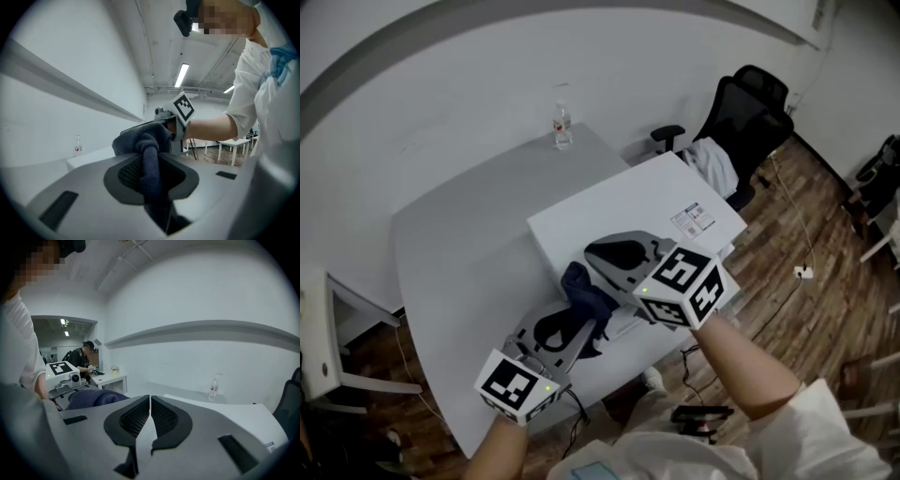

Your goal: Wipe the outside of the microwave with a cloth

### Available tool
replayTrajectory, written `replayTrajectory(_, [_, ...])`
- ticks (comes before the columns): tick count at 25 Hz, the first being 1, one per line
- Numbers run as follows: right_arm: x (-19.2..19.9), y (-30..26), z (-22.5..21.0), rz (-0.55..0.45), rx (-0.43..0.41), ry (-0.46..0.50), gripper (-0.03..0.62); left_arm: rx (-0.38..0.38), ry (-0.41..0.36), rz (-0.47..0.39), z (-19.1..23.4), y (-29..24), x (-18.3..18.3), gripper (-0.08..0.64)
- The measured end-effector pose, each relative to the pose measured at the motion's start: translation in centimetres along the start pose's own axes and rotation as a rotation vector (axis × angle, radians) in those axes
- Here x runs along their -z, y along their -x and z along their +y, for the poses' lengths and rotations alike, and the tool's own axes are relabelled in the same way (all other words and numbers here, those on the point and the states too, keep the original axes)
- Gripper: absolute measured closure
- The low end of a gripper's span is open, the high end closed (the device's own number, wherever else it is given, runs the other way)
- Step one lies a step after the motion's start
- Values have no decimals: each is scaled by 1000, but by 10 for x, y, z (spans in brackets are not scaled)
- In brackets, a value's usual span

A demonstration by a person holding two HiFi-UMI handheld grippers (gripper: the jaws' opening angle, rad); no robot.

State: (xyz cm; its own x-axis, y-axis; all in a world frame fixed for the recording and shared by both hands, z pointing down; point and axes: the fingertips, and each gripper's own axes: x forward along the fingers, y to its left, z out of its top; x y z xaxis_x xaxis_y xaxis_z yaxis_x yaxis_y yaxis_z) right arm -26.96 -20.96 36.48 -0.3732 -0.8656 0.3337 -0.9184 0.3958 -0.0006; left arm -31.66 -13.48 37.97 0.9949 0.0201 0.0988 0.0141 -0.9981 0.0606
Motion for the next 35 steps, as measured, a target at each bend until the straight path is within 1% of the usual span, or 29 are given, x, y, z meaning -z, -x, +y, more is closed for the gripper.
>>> replayTrajectory(5, [3,32,-18,-20,35,-11,558,-30,68,-18,-4,-27,-30,492])
replayTrajectory(9, [4,60,-41,-43,62,-22,558,-33,79,-2,-12,-58,-46,492])
replayTrajectory(15, [13,107,-93,-71,83,-40,558,-58,100,32,-23,-120,-55,492])
replayTrajectory(19, [24,141,-132,-83,90,-55,558,-86,136,50,-27,-165,-53,492])
replayTrajectory(22, [32,160,-161,-78,79,-55,558,-116,153,58,-25,-197,-51,492])
replayTrajectory(27, [47,181,-198,-70,42,-61,558,-170,161,97,-25,-246,-55,492])
replayTrajectory(33, [57,199,-221,-78,-12,-53,558,-246,189,98,-26,-278,-61,492])
replayTrajectory(35, [60,205,-230,-84,-21,-48,558,-269,203,110,-25,-288,-58,492])
